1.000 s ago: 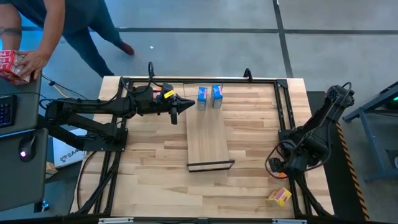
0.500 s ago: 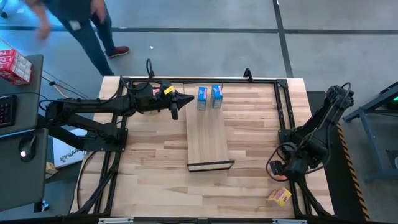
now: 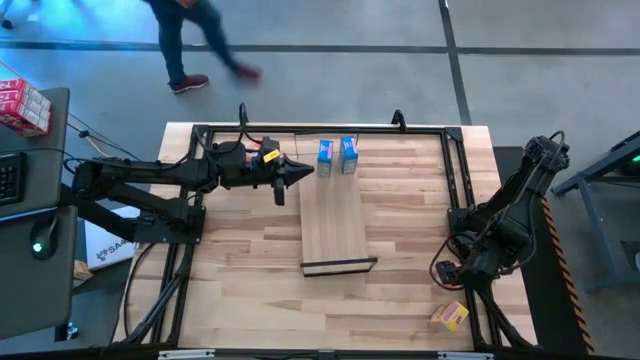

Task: Stack cereal on shelf
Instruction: Put the bottom orange cereal box on the shelf

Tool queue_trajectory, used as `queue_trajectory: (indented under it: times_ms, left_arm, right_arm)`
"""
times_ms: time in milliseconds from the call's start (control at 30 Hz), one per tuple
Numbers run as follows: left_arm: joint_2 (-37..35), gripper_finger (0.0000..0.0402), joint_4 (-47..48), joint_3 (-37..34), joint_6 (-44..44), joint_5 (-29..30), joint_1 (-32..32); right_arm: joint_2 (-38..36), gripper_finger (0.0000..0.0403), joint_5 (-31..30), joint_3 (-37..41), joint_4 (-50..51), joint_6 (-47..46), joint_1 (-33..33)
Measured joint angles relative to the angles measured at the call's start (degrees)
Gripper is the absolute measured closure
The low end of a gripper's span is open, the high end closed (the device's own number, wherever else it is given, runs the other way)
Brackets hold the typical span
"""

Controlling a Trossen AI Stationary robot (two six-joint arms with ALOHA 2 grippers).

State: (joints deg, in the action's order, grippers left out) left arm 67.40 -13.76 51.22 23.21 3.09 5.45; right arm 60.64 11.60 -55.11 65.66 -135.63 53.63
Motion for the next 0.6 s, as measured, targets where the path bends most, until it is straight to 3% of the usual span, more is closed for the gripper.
queue_trajectory:
  times_ms: [133, 300, 600]
  left_arm:
    - [0.0, 0.0401, 0.06, 0.0, -0.44, -0.38, 0.14]
    - [0.0, 0.0401, 0.45, 0.0, -0.36, -0.5, 0.16]
    - [0.0, 0.0401, 0.62, 0.0, 1.56, -1.36, 0.13]
  right_arm:
    - [0.0, 0.0123, -0.04, 0.0, 0.22, -0.28, 0.0]
    - [0.0, 0.0123, 4.04, 0.0, 5.33, -1.39, 0.0]
    - [0.62, 0.0123, -2.53, 0.33, 5.97, 0.19, -4.27]
